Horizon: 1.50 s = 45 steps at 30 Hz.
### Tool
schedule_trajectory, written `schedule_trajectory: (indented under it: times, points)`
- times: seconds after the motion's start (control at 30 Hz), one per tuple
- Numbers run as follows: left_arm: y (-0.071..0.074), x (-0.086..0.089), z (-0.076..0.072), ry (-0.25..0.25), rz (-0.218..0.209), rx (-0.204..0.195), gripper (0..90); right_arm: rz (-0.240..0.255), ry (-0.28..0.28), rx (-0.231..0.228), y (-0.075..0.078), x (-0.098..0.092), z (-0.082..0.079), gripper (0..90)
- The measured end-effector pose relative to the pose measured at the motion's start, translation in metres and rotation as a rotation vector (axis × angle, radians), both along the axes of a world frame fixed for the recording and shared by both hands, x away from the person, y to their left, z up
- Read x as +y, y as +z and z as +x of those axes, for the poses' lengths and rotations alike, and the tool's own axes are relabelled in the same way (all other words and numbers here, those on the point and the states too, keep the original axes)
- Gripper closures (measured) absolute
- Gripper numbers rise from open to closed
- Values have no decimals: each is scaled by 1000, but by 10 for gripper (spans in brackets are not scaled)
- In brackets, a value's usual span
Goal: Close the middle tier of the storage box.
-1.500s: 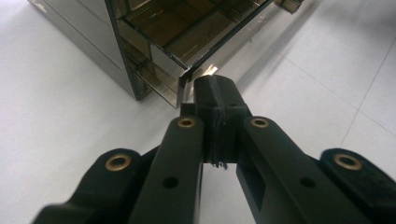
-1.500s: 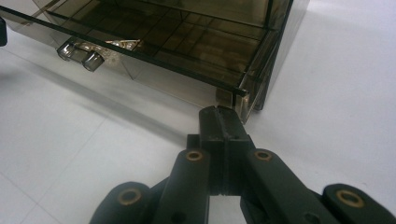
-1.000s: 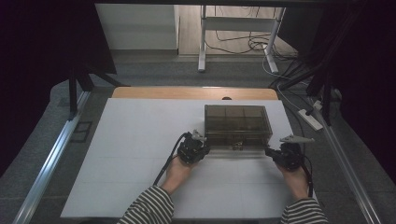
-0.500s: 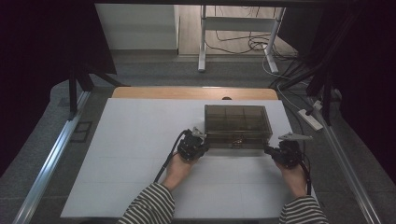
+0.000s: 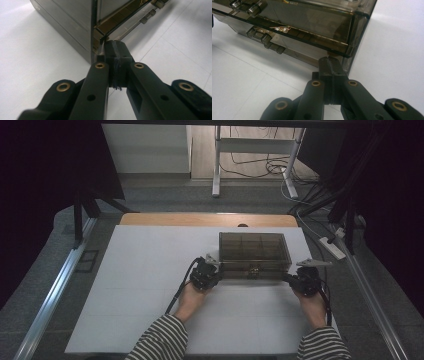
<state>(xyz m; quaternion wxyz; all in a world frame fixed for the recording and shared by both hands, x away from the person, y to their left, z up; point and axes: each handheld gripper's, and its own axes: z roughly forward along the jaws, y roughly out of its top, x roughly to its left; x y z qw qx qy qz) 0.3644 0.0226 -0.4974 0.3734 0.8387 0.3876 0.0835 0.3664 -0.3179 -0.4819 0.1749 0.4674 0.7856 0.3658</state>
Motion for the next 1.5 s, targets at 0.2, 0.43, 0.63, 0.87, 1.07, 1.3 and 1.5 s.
schedule_trajectory:
  times: [0.2, 0.43, 0.63, 0.87, 1.07, 1.3, 1.5]
  points:
    - [1, 0, 3, 4, 4, 0, 890, -4, -1, -2, 0, 2, 3, 895]
    - [1, -1, 5, 12, 3, 0, 890, -2, -11, -1, -1, 1, 5, 895]
    - [1, -2, 7, 10, 5, 1, 890, -1, -13, 1, -2, 0, 7, 895]
    - [1, -3, 7, 8, 6, 2, 891, -1, -11, 0, -2, 0, 7, 895]
    - [1, -2, 7, 5, 9, 3, 890, 0, -12, 1, -2, 0, 7, 895]
    - [4, 0, 5, -8, 7, -1, 890, 2, -15, 3, -3, -1, 6, 894]
    - [6, 4, 3, -12, -6, -3, 887, 1, -9, -1, -1, -1, 3, 893]
